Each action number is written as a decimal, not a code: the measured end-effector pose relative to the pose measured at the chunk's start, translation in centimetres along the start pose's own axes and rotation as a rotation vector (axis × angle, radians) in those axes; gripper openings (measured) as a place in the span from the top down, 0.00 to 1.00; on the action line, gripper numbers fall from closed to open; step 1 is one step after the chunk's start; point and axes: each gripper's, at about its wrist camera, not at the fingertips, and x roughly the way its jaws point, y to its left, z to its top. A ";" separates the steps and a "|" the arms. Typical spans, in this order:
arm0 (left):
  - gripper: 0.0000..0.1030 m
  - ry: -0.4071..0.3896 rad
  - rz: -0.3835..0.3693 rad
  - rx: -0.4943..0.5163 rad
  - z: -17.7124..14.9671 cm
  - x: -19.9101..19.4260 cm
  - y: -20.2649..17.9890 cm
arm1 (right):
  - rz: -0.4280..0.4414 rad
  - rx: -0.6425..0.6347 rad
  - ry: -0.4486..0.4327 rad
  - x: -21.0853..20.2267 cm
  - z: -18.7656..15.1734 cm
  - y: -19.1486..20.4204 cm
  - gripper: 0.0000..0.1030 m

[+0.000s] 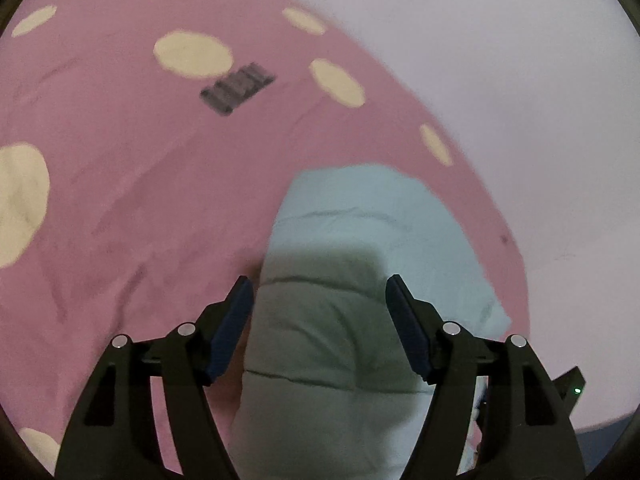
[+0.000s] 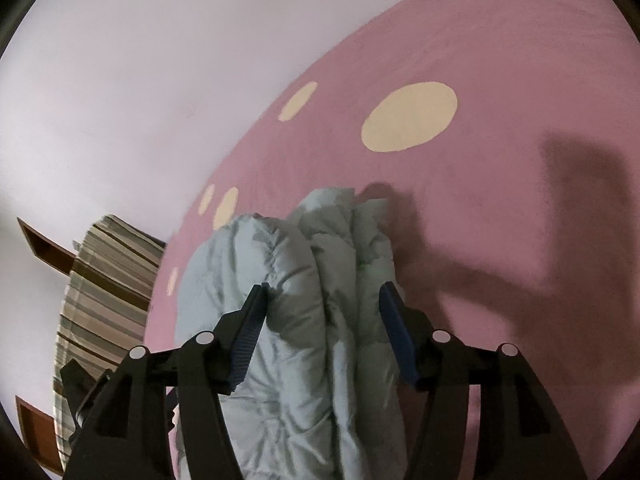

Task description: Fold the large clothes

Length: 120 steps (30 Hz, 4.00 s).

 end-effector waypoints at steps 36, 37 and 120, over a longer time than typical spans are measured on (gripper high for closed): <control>0.23 -0.075 0.109 0.115 -4.6 -2.8 -0.3 | -0.023 -0.001 -0.070 -5.4 -3.7 -0.7 0.71; 0.23 -0.081 0.111 0.126 -4.9 -3.3 -0.3 | -0.036 -0.010 -0.073 -6.0 -4.3 -0.6 0.71; 0.02 -0.407 0.204 0.544 -19.6 -23.9 -3.4 | -0.407 -0.551 -0.314 -21.3 -19.7 10.0 0.23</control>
